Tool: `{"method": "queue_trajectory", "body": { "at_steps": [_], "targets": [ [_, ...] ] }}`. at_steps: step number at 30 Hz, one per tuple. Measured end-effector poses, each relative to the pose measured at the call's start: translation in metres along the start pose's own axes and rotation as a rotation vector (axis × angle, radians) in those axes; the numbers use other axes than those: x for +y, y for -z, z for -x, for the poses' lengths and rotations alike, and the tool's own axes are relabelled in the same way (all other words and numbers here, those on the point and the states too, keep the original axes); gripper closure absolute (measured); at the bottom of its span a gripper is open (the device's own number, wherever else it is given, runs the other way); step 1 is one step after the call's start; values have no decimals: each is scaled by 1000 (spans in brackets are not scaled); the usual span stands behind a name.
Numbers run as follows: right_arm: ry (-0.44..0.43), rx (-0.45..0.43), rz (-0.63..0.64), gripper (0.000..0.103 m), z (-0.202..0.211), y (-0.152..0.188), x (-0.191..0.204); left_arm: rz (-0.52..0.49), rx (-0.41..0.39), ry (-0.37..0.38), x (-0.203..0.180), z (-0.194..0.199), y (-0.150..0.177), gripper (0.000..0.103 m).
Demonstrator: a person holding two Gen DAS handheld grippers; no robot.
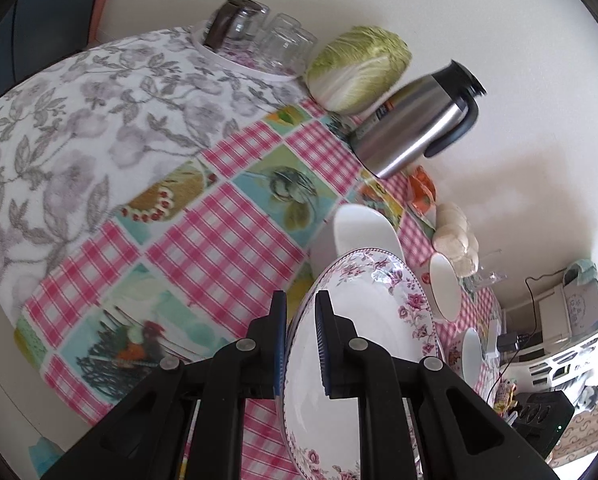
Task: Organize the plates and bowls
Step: 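Lower the pink-floral plate into the steel tray with the left tool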
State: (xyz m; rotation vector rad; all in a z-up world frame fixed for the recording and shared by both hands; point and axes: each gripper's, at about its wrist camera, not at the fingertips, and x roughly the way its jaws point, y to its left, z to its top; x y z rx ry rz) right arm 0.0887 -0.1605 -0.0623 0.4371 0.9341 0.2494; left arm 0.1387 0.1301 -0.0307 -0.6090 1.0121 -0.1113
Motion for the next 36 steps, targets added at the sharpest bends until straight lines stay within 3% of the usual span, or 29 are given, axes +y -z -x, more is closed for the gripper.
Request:
{"method": "queue_trajectory", "body": {
  "at_steps": [18,36],
  "targets": [
    [62,-49,-107,95,55,6,-87,-129,98,41,-81,-40,47,89],
    [93,-50,-191,95,59,7,-127,-187,166,38,-101,-72,61,89]
  ]
}}
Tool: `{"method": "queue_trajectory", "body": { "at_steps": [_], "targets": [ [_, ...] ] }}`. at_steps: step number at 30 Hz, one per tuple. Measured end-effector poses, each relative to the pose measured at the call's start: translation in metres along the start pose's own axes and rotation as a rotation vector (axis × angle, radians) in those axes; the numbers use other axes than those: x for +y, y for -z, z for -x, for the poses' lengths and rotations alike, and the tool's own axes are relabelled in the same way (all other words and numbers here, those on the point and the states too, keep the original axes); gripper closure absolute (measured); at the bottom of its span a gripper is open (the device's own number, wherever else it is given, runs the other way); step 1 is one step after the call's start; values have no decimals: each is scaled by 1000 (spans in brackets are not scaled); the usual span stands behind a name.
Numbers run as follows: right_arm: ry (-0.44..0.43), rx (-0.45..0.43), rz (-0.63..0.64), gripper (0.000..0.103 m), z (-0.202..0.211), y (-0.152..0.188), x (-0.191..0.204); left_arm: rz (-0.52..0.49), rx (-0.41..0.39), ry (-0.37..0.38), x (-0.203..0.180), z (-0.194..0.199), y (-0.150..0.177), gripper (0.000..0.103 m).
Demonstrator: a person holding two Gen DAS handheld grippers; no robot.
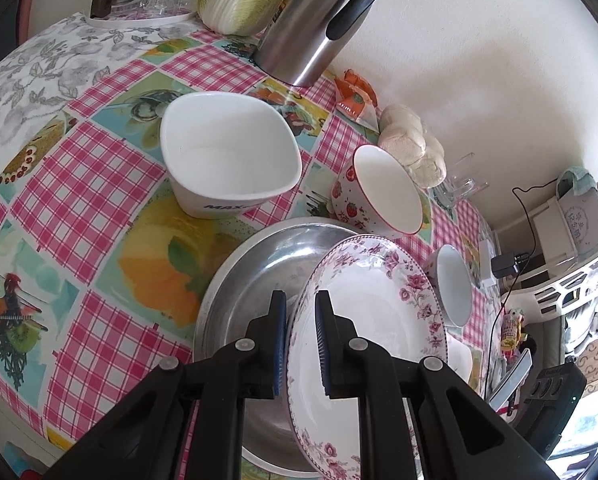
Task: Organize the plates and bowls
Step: 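Lower the pink-floral plate into the steel tray with the left tool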
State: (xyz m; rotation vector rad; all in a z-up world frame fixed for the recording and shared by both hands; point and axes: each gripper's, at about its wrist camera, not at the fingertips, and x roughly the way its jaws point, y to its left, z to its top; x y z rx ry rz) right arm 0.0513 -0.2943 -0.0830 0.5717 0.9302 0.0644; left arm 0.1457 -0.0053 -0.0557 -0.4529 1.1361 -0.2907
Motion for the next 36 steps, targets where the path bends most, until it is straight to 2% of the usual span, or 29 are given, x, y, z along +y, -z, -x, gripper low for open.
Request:
{"method": "queue_trajectory", "body": {
  "at_steps": [10,20,23,29,36],
  "targets": [
    [33,45,-11,95,-22,2,-3,0,53,-41,8,-22,3,89],
    [73,75,-11,95,-39,4,-5,51,89,-51,26,-39,6,89],
    [79,86,-6,94,-44,5,-4,64,112,-78,32,-44,7,89],
    [124,88,40,93,-47,5,2,67,129,-77,35,-46,8,89],
    [220,76,142,91,-51,8,16,43,136,-95,27,-57,3,89]
  ]
}}
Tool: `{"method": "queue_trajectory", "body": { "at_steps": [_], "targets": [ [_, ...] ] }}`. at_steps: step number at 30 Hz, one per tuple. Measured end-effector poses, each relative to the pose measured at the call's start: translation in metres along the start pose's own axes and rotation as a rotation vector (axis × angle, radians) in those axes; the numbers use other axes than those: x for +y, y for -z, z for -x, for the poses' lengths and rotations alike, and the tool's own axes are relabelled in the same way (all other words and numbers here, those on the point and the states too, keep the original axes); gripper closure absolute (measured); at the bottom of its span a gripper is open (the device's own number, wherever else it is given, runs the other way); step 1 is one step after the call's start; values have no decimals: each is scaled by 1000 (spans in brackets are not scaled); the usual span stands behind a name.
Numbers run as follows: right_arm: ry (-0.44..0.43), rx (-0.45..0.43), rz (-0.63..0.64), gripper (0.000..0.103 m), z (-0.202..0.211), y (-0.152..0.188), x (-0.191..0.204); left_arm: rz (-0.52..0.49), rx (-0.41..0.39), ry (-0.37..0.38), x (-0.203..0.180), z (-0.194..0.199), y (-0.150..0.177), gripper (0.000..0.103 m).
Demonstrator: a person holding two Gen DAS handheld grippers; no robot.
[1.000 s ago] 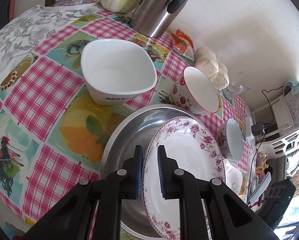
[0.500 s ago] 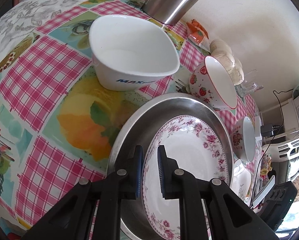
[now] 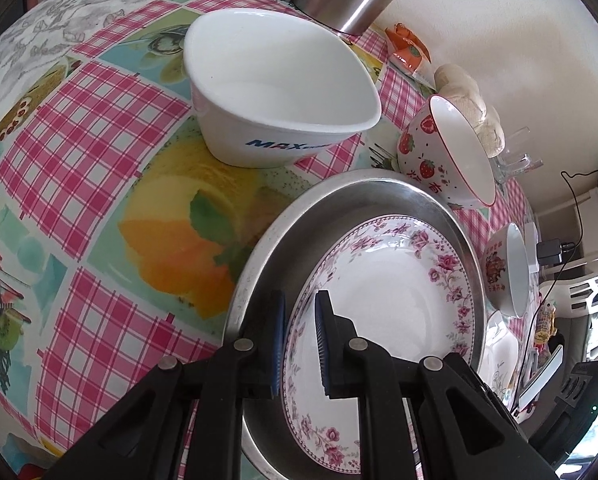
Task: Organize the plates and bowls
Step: 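Lower the pink-floral plate into the steel tray with the left tool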
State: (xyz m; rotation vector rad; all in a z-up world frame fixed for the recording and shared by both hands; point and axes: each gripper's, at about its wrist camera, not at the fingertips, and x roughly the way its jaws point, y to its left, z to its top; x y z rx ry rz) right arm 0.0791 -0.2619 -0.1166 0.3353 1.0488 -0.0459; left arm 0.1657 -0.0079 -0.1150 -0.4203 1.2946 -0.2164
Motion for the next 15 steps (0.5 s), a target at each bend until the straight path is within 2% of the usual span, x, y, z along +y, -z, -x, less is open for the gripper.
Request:
{"method": "queue_trajectory", "body": {
  "at_steps": [12,15],
  "targets": [
    [-12,18,-32,90,1,-5,-6,0,35,-2,4,0,-3,87],
    [-12,18,-38,89,1,-6,-6,0,36,14,5,2,-4,84]
  ]
}}
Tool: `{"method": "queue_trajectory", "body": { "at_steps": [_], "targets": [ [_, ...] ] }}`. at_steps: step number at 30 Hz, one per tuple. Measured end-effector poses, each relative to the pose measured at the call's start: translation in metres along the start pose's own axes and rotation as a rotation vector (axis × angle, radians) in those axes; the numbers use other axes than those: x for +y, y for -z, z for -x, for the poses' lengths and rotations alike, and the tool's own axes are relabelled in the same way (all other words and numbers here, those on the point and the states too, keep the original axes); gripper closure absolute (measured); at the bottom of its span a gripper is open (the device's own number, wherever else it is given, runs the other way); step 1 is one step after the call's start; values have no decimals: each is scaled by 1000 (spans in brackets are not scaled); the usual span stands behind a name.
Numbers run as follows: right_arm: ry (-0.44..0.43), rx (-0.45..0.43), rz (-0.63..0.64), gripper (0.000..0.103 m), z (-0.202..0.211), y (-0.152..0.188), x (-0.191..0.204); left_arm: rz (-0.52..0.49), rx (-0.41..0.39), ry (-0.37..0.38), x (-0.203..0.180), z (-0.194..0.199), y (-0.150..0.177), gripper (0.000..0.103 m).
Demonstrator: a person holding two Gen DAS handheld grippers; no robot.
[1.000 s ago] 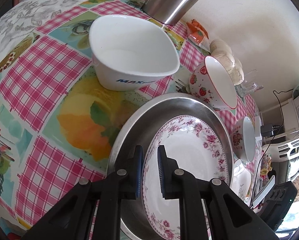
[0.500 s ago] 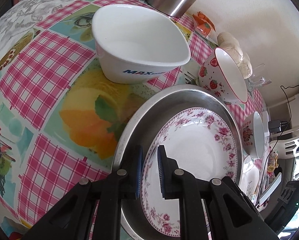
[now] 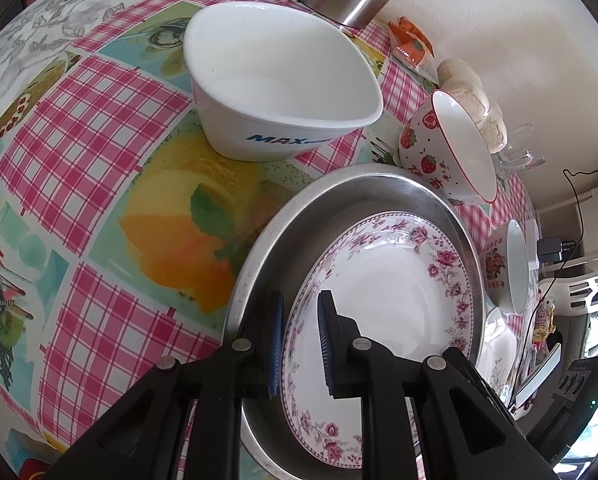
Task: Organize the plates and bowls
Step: 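Lower the pink-floral plate into the steel tray with the left tool, then open the left tool and release the plate inside the tray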
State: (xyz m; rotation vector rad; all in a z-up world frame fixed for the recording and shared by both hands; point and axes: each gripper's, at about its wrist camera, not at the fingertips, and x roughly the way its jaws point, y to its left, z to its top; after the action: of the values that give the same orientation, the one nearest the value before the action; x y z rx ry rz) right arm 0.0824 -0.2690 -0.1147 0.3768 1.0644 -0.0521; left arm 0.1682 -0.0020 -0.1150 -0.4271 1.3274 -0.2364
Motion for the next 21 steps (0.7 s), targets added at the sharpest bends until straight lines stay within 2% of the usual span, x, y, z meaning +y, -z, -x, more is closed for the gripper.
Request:
{"method": "queue_trajectory", "body": {
  "at_steps": [4,7,12,13,16,17,20,21],
  "targets": [
    [2,-30,0,86,6,-2,0,-30,-45,-3,-4,11,-1,74],
    [3,-63,-9,77,16,-5,-1,-53,-78,-17,-6,22,-2,68],
    [-13,-113,-12,74,35,-8,-1,-101,-110,-34,-14,38,-2,62],
    [-14,-122,-11,73,38,-9,0,-115,-119,-40,-17,42,-2,57],
    [-5,-144,-2,53,45,-10,4,-161,-137,-71,-26,48,-1,43],
    [1,-149,2,45,46,-9,5,-171,-137,-83,-28,48,0,42],
    [4,-151,12,35,46,-9,8,-206,-132,-132,-33,45,1,26],
    [2,-150,12,29,45,-9,8,-216,-132,-149,-34,44,0,25]
  ]
}}
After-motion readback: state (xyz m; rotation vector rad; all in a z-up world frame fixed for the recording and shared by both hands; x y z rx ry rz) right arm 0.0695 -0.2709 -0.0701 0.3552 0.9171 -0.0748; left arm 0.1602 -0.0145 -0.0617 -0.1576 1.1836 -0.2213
